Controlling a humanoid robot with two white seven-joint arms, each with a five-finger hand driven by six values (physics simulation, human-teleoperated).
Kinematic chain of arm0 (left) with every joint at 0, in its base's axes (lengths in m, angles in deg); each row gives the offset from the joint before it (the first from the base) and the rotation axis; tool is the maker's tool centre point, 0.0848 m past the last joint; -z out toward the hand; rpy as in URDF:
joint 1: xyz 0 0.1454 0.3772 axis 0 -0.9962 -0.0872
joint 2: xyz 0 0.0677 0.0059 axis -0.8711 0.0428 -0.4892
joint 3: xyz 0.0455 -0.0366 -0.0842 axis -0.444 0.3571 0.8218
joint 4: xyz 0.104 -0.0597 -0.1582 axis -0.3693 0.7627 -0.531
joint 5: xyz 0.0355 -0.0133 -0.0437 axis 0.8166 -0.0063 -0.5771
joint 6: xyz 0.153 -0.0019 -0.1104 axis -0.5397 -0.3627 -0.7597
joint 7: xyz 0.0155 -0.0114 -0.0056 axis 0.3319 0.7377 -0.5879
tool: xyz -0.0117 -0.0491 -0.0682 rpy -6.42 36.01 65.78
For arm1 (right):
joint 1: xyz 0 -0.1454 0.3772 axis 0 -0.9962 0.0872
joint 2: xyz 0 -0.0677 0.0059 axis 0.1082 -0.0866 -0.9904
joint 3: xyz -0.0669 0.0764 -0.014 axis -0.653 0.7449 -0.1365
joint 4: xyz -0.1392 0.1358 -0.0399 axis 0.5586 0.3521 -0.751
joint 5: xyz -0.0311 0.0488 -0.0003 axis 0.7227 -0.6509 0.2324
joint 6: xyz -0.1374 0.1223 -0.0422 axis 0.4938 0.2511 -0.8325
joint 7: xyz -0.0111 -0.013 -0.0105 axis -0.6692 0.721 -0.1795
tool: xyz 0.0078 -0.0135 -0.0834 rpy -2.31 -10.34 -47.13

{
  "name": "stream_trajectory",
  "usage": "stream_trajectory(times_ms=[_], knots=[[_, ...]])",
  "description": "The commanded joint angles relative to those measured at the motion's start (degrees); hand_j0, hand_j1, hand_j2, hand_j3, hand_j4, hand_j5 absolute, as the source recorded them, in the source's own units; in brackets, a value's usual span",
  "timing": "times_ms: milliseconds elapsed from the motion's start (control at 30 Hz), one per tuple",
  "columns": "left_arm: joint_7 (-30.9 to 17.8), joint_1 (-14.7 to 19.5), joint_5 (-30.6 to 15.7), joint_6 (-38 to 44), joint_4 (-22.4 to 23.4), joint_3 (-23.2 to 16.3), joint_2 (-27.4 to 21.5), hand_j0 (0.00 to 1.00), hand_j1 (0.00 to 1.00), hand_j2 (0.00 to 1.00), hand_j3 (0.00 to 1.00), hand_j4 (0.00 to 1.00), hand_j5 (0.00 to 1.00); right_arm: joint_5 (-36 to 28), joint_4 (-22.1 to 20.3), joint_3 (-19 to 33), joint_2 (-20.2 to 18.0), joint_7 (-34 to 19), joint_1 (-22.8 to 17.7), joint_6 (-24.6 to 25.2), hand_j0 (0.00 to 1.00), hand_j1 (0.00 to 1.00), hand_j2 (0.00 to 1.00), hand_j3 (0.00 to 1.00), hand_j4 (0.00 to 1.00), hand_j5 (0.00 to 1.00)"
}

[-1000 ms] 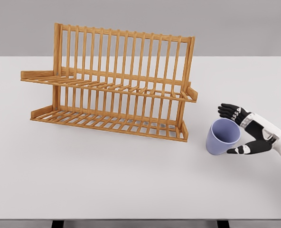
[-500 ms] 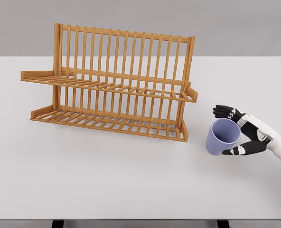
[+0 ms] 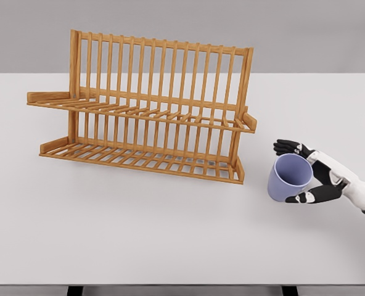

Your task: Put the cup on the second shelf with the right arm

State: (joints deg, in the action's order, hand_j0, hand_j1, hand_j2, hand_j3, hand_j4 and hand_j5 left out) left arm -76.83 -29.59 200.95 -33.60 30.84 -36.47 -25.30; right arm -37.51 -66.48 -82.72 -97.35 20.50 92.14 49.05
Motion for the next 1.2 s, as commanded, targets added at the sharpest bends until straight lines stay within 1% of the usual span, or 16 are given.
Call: stream_trajectory(times_ms=[0,100,133,167,200,233,267,333,633,733,867,1000,1167], knots=[[-0.02,0.0,0.02,0.02,0.01,-0.01,0.0,1.0,1.0,1.0,1.0,1.0,1.0,-0.32,0.1,0.04,0.07,0.0,0.0,0.05,1.0,1.0,1.0,1.0,1.0,1.0],[-0.02,0.0,0.02,0.02,0.01,-0.01,0.0,1.0,1.0,1.0,1.0,1.0,1.0,-0.23,0.1,0.04,0.07,0.0,0.17,0.05,1.0,1.0,1.0,1.0,1.0,1.0],[-0.02,0.0,0.02,0.02,0.01,-0.01,0.0,1.0,1.0,1.0,1.0,1.0,1.0,-0.23,0.1,0.04,0.07,0.0,0.0,0.05,0.94,0.94,0.94,0.94,0.94,0.94],[-0.02,0.0,0.02,0.02,0.01,-0.01,0.0,1.0,1.0,1.0,1.0,1.0,1.0,-0.14,0.1,0.04,0.07,0.0,0.0,0.05,0.82,0.82,0.82,0.82,0.82,0.82],[-0.02,0.0,0.02,0.02,0.01,-0.01,0.0,1.0,1.0,1.0,1.0,1.0,1.0,-0.06,0.1,0.04,0.07,0.0,0.17,0.05,0.81,0.81,0.81,0.81,0.81,0.81],[-0.02,0.0,0.02,0.02,0.01,-0.01,0.0,1.0,1.0,1.0,1.0,1.0,1.0,-0.06,0.1,0.04,-0.02,0.0,0.0,0.05,0.76,0.76,0.76,0.76,0.76,0.76],[-0.02,0.0,0.02,0.02,0.01,-0.01,0.0,1.0,1.0,1.0,1.0,1.0,1.0,-0.06,0.1,0.04,-0.02,0.0,0.0,0.05,0.75,0.75,0.75,0.75,0.75,0.75],[-0.02,0.0,0.02,0.02,0.01,-0.01,0.0,1.0,1.0,1.0,1.0,1.0,1.0,-0.06,0.1,0.04,-0.02,0.0,0.18,0.05,0.71,0.71,0.71,0.71,0.71,0.71],[-0.02,0.0,0.02,0.02,0.01,-0.01,0.0,1.0,1.0,1.0,1.0,1.0,1.0,-0.06,-0.16,0.48,-0.37,0.0,0.44,0.05,0.65,0.65,0.65,0.65,0.65,0.65],[-0.02,0.0,0.02,0.02,0.01,-0.01,0.0,1.0,1.0,1.0,1.0,1.0,1.0,-0.06,-0.34,0.48,-0.28,0.0,0.88,0.05,0.65,0.65,0.65,0.65,0.65,0.65],[-0.02,0.0,0.02,0.02,0.01,-0.01,0.0,1.0,1.0,1.0,1.0,1.0,1.0,0.03,-0.34,0.66,-0.11,0.0,1.49,0.05,0.62,0.62,0.62,0.62,0.62,0.62],[-0.02,0.0,0.02,0.02,0.01,-0.01,0.0,1.0,1.0,1.0,1.0,1.0,1.0,0.03,-0.43,0.83,-0.37,0.0,1.85,0.05,0.62,0.62,0.62,0.62,0.62,0.62],[-0.02,0.0,0.02,0.02,0.01,-0.01,0.0,1.0,1.0,1.0,1.0,1.0,1.0,0.03,-0.95,2.77,-0.72,0.0,1.76,0.05,0.62,0.62,0.62,0.62,0.62,0.62]])
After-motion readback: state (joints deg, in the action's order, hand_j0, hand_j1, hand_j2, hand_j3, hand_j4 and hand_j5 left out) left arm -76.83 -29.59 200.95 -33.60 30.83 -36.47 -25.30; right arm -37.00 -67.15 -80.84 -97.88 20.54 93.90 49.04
